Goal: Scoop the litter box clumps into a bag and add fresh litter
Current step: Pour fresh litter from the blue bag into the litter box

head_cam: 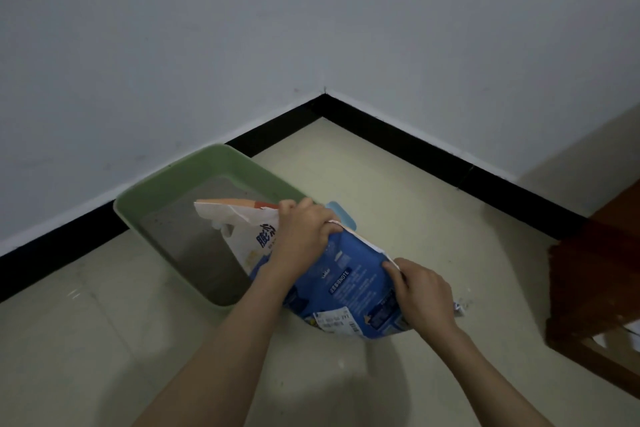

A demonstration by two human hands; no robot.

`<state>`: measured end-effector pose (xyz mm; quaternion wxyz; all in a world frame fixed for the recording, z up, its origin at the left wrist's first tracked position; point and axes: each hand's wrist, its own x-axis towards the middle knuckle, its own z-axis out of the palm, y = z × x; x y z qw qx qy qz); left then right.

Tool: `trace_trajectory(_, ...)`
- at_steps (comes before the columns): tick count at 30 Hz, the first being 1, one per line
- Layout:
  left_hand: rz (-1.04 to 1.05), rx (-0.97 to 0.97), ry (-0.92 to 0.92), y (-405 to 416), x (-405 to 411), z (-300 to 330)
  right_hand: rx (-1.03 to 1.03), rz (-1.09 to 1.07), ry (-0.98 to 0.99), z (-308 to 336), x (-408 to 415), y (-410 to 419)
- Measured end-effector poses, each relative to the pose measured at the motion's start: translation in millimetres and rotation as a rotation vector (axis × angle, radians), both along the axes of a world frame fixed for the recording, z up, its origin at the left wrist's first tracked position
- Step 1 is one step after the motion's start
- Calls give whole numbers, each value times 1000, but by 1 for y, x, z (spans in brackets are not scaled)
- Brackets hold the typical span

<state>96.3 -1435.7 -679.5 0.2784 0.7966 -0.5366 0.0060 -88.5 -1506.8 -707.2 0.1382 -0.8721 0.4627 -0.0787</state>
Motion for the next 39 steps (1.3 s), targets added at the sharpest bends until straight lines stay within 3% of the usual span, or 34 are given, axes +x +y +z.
trace_trajectory(6,120,-251,-18,-4,-9,-2,-46,-160,-181,13,15,6)
trace_trajectory(10,207,-373,64,-9,-15,15,-56,-188,-284,43,19,10)
trace_trajectory(16,373,-427,208,-14,-21,44,-141,-108,-332,88,25,10)
trace_trajectory(24,328,-454,262,-14,-23,72,-155,-100,-399,111,26,10)
trace_trajectory(39,320,-417,212,2,-9,63,-215,-16,-295,123,29,24)
